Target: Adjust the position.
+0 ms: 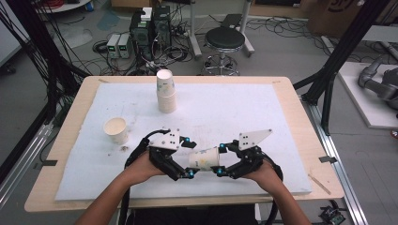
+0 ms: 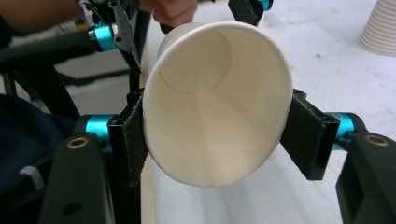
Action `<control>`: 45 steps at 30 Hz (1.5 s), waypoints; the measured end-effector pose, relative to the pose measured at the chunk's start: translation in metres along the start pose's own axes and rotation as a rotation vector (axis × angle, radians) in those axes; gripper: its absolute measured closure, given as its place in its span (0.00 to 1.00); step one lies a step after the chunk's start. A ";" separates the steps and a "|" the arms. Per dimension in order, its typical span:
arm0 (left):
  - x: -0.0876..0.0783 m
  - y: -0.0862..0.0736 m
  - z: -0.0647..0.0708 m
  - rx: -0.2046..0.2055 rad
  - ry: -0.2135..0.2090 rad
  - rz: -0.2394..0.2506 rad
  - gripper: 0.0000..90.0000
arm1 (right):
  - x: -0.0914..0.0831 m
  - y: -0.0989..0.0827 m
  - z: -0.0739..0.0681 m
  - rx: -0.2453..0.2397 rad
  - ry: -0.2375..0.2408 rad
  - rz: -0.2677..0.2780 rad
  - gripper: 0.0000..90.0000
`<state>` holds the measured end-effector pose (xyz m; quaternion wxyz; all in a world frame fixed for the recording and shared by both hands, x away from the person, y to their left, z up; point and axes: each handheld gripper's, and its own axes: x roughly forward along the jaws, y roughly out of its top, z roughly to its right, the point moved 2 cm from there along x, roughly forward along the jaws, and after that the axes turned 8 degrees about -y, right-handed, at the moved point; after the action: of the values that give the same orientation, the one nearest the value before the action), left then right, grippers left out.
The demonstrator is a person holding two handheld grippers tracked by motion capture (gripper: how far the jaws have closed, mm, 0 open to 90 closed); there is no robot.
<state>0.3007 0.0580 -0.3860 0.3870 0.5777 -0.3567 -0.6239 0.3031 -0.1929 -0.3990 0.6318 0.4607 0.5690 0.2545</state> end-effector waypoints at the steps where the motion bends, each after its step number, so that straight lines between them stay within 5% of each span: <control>1: 0.001 0.000 0.000 0.002 0.003 -0.014 0.18 | 0.001 0.001 0.000 -0.002 0.000 -0.012 0.35; 11: 0.006 0.000 -0.004 0.004 0.044 -0.097 0.18 | 0.008 0.025 0.001 -0.054 -0.051 -0.193 0.34; 19: 0.009 -0.001 -0.005 0.015 0.047 -0.132 0.19 | 0.012 0.035 0.000 -0.092 -0.067 -0.253 0.33; 33: 0.014 -0.003 -0.005 0.011 0.019 -0.178 0.21 | 0.021 0.054 -0.008 -0.239 -0.083 -0.393 0.34; 45: 0.017 -0.003 -0.006 0.010 -0.004 -0.207 0.25 | 0.031 0.061 -0.011 -0.293 -0.072 -0.474 0.34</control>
<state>0.3063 0.0439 -0.3967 0.3169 0.6124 -0.2988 -0.6598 0.3115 -0.1362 -0.3596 0.7534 0.2271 0.5952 0.1629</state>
